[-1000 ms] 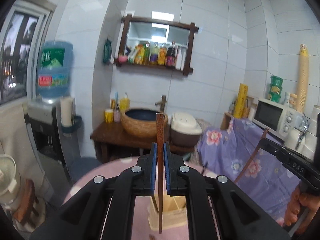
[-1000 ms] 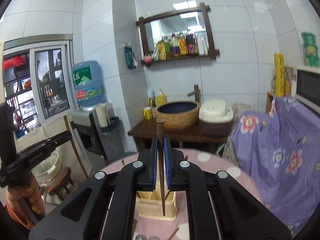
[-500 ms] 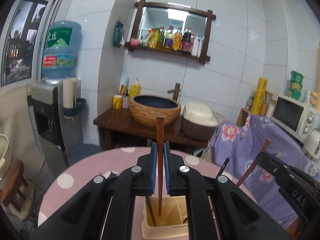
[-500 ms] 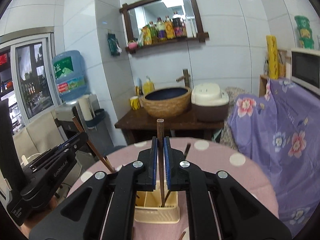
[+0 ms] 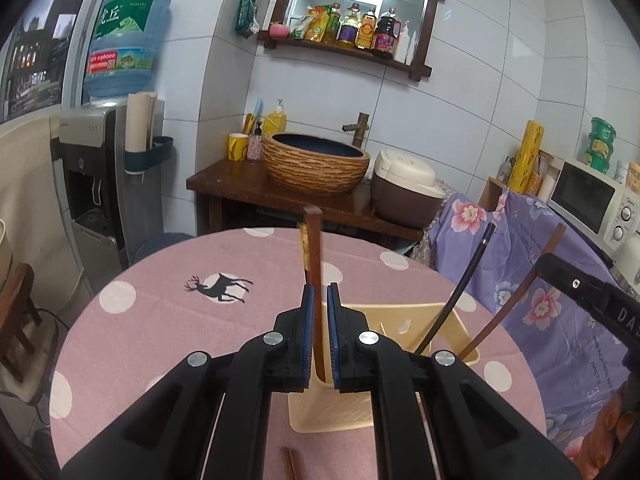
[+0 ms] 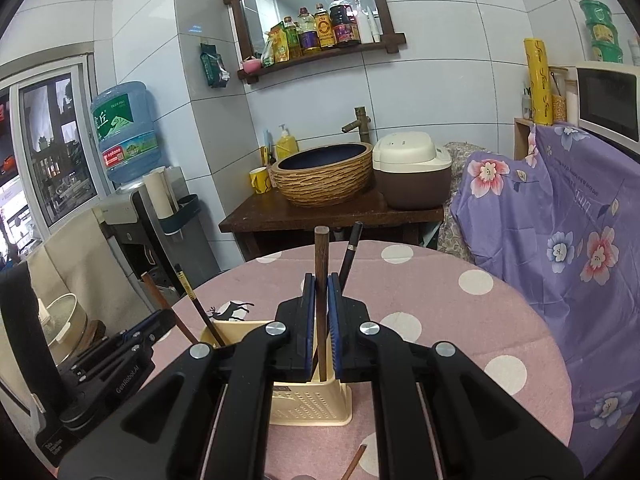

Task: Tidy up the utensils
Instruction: 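Lift both brown chopsticks and lower them into the cream utensil holder, then open both tools to drop the brown chopsticks into the holder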

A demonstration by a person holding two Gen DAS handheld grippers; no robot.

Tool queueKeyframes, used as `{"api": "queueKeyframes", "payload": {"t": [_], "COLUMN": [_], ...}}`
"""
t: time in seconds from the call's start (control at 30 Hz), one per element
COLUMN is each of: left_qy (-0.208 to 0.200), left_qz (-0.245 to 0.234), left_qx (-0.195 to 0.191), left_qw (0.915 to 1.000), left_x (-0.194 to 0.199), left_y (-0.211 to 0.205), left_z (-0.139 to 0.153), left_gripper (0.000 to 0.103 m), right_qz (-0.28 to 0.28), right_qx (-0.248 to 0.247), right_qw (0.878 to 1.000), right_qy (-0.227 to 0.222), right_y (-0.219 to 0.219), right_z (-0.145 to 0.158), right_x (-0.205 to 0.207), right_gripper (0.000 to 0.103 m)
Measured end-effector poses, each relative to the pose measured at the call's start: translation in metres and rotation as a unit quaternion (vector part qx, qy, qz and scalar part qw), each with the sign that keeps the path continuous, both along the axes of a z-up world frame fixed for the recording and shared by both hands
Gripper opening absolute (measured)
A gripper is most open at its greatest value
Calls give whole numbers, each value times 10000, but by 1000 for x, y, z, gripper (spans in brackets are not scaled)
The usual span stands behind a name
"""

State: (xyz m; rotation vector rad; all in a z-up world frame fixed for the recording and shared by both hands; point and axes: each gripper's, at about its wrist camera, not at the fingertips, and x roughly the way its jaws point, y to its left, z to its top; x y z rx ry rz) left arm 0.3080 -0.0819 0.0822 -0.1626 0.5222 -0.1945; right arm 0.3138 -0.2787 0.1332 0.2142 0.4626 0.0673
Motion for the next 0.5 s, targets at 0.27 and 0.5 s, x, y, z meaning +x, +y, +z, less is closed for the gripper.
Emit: {"api": "queueKeyframes", "payload": {"t": [0.27,0.5], "left_qy": [3,43], "left_qz": [-183,-199], "left_qx": [-121,-189], "left_qw": [9998,9996], "left_x": [-15,-52], "left_y": [6,27], "left_z": [-3,-20], "left_gripper": [16,65], "right_qz": [-32,-23], "right_qx": [11,-350], "right_qw": [9997,9982], "right_qy": [-228,-484], "right_y": [-1,7], "right_z": [-4,-14], "right_x": [-16,-53], "right_gripper": [42,62]}}
